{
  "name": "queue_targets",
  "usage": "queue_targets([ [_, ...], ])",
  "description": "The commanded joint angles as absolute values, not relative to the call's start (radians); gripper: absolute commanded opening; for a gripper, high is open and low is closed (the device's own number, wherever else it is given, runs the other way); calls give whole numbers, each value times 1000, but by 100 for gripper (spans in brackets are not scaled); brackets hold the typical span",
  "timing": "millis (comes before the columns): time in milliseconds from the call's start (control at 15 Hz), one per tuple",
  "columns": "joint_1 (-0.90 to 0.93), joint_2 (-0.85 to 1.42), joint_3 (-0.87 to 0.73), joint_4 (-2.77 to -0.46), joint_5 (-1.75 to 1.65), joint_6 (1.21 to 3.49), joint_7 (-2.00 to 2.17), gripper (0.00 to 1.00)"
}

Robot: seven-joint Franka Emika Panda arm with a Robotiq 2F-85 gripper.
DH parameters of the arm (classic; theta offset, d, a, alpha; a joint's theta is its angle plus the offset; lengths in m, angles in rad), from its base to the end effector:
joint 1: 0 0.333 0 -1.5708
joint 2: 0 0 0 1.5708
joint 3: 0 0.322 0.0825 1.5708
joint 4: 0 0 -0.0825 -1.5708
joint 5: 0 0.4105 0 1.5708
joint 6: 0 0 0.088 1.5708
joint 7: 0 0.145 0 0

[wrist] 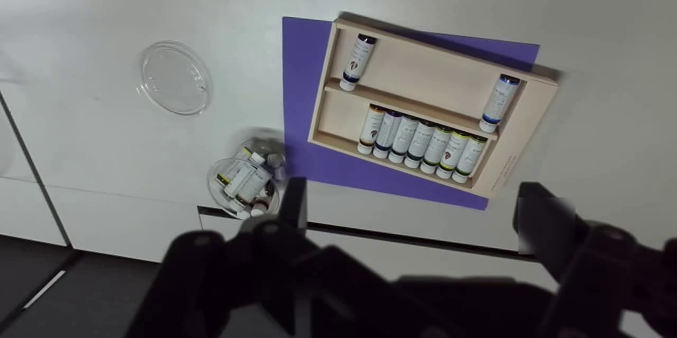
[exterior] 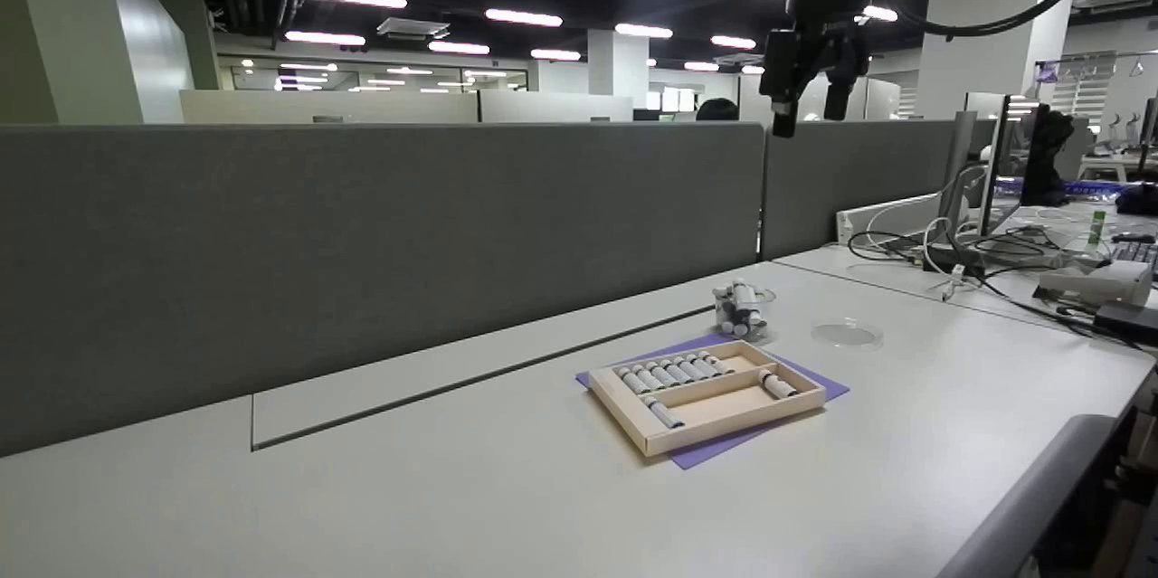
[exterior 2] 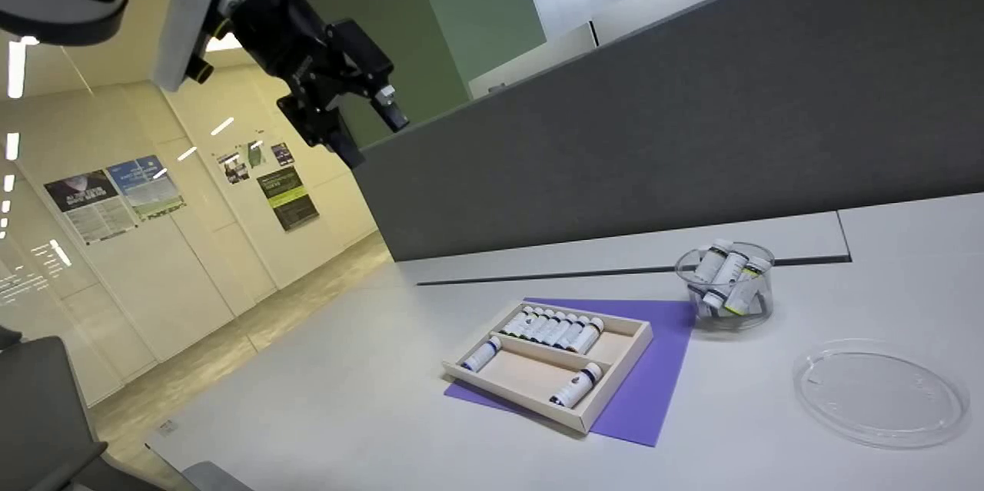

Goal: Remove a bottle from the bowl and put it on the bottom part of the segment tray

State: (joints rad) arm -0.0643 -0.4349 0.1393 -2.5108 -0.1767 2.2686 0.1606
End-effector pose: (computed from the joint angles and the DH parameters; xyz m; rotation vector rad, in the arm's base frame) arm 0.4526 0.0229 0.4074 2.9439 0.0121 0.3067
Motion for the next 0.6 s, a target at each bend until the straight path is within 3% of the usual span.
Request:
queue_targets([
  [0,-49,-354,72,-2447,-152,2270,92,100],
  [533,-112,60,-119,-2072,-1,2191,-75,100],
])
